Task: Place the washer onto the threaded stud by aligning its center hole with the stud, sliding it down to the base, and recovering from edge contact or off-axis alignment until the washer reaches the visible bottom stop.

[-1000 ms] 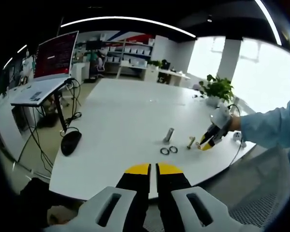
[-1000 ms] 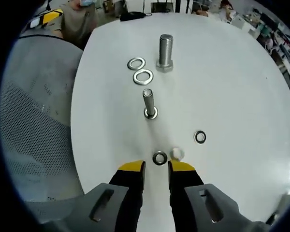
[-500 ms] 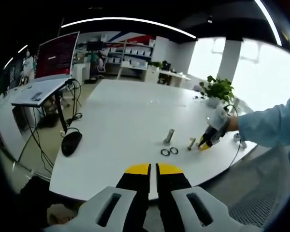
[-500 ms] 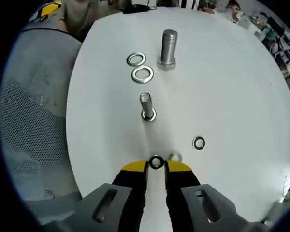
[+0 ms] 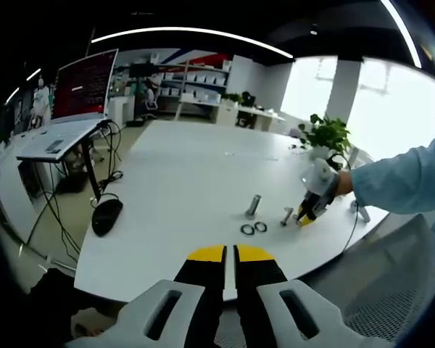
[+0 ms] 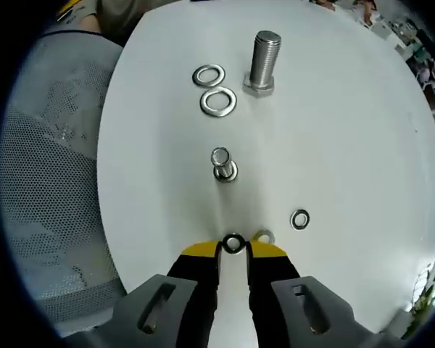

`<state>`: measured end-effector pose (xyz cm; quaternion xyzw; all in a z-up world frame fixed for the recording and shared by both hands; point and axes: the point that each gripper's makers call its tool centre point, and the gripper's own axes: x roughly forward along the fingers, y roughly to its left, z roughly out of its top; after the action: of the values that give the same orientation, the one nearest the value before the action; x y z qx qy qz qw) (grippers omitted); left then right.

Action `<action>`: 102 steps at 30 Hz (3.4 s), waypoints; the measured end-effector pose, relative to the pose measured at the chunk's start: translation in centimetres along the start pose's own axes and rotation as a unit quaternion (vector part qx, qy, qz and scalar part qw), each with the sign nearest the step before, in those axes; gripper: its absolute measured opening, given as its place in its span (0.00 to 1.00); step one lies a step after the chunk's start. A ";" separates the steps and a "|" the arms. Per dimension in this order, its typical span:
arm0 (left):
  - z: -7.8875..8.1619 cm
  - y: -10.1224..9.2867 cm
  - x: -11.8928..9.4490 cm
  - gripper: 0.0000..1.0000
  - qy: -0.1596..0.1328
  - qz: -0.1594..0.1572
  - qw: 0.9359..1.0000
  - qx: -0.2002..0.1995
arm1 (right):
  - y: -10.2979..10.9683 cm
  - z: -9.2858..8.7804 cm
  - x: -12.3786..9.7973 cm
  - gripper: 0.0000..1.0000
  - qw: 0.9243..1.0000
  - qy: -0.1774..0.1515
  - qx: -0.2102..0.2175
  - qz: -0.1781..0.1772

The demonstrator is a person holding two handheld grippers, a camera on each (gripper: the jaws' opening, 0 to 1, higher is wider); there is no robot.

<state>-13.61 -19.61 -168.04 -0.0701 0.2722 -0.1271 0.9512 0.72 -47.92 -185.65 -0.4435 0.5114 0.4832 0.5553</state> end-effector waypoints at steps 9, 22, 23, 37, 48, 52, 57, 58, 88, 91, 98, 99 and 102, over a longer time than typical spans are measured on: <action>0.0 0.2 0.1 0.01 0.000 0.005 1.000 0.002 | 0.1 -0.2 -0.1 0.15 1.000 -0.004 0.003 0.000; 0.3 -0.3 0.1 0.01 -0.009 -0.006 1.000 0.009 | 0.2 -0.1 0.0 0.16 1.000 -0.001 0.014 -0.027; 0.4 -0.3 0.1 0.01 -0.011 -0.006 1.000 0.010 | 0.3 0.0 -0.1 0.16 1.000 0.004 0.011 -0.027; 0.3 -0.3 0.1 0.00 -0.011 -0.008 1.000 -0.001 | 0.1 -0.3 -0.1 0.15 0.999 -0.018 0.026 -0.023; 0.8 -0.1 -0.2 0.00 -0.028 -0.009 0.999 -0.017 | 0.1 -0.1 0.0 0.15 1.000 -0.011 0.020 -0.021; 0.3 -0.2 -0.1 0.00 -0.014 -0.010 1.000 -0.012 | 0.1 -0.2 -0.1 0.15 0.999 -0.024 0.032 -0.024; 0.5 -0.1 -0.3 0.00 -0.021 -0.008 1.000 -0.018 | 0.1 -0.4 -0.2 0.15 0.997 -0.059 0.048 -0.029; 0.9 0.0 -0.3 0.00 -0.031 -0.004 0.999 -0.013 | 0.1 -0.3 -0.2 0.15 0.997 -0.061 0.049 -0.029; 0.2 -0.2 -0.2 0.00 -0.009 -0.011 1.000 -0.008 | 0.2 -0.2 -0.1 0.15 0.999 -0.034 0.024 -0.035; 0.2 -0.2 -0.1 0.00 -0.008 -0.010 1.000 -0.008 | 0.3 -0.2 -0.1 0.15 0.999 -0.036 0.015 -0.036; 0.0 -0.1 -0.1 0.00 -0.002 -0.007 1.000 -0.008 | 0.4 -0.4 -0.1 0.15 0.998 -0.043 0.040 -0.021; -0.1 -0.1 -0.1 0.00 -0.001 -0.007 1.000 -0.007 | 0.6 -0.4 -0.2 0.15 0.998 -0.044 0.037 -0.020; -0.1 -0.1 -0.1 0.00 -0.001 -0.007 1.000 -0.008 | 0.7 -0.4 -0.6 0.15 0.998 -0.043 0.027 -0.020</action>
<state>-13.78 -19.70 -168.04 -0.0795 0.2720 -0.1314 0.9500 -0.07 -48.26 -185.09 -0.4174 0.4909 0.4762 0.5984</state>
